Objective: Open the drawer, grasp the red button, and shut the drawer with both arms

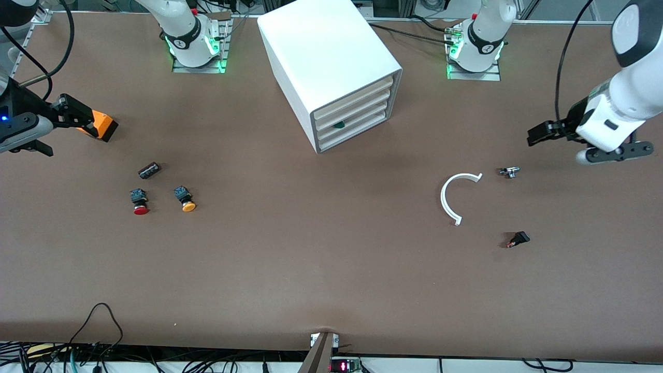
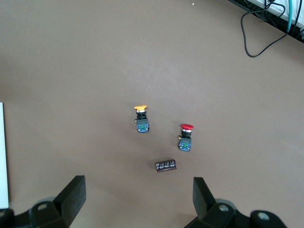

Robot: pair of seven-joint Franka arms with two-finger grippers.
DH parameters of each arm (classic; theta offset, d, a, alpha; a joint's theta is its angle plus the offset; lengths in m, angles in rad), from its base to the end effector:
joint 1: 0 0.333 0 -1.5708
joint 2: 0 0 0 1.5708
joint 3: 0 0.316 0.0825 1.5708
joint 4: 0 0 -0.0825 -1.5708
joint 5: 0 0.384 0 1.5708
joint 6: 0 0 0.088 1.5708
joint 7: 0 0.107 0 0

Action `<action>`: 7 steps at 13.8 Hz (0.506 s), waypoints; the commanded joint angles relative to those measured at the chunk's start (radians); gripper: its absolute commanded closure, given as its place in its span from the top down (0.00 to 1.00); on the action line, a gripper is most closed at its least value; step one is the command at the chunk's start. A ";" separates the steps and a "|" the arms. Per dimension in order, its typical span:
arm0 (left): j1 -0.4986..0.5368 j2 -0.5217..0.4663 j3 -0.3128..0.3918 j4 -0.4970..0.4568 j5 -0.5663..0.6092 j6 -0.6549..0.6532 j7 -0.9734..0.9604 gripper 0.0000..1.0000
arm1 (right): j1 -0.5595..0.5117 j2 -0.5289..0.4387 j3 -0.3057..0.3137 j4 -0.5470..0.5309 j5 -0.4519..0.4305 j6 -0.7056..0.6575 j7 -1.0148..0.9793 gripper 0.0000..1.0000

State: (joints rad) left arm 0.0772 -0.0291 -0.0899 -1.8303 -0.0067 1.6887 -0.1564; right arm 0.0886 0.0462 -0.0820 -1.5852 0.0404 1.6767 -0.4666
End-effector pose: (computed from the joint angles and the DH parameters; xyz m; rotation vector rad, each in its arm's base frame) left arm 0.5414 -0.0080 0.5276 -3.1229 -0.2269 0.1764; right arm 0.5780 0.0088 0.6012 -3.0297 -0.7254 -0.0819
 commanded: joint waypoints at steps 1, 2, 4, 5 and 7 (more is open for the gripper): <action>0.021 -0.031 0.008 -0.004 0.027 -0.014 0.099 1.00 | -0.007 0.007 0.008 0.022 0.013 -0.006 0.008 1.00; 0.022 -0.038 0.016 -0.001 0.027 -0.014 0.104 1.00 | -0.007 0.007 0.008 0.022 0.013 -0.006 0.008 1.00; 0.024 -0.052 0.022 0.022 0.027 -0.014 0.123 1.00 | -0.009 0.007 0.008 0.022 0.013 -0.008 0.008 1.00; 0.029 -0.055 0.038 0.025 0.028 -0.014 0.148 1.00 | -0.007 0.009 0.008 0.022 0.013 -0.009 0.008 1.00; 0.027 -0.070 0.051 0.029 0.028 -0.012 0.185 1.00 | -0.009 0.009 0.008 0.022 0.013 -0.008 0.008 1.00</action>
State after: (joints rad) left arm 0.1011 -0.0766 -0.0495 -1.8114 0.0012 1.6881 -0.0201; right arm 0.0887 0.0462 -0.0814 -1.5849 0.0405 1.6768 -0.4665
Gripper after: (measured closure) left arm 0.000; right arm 0.000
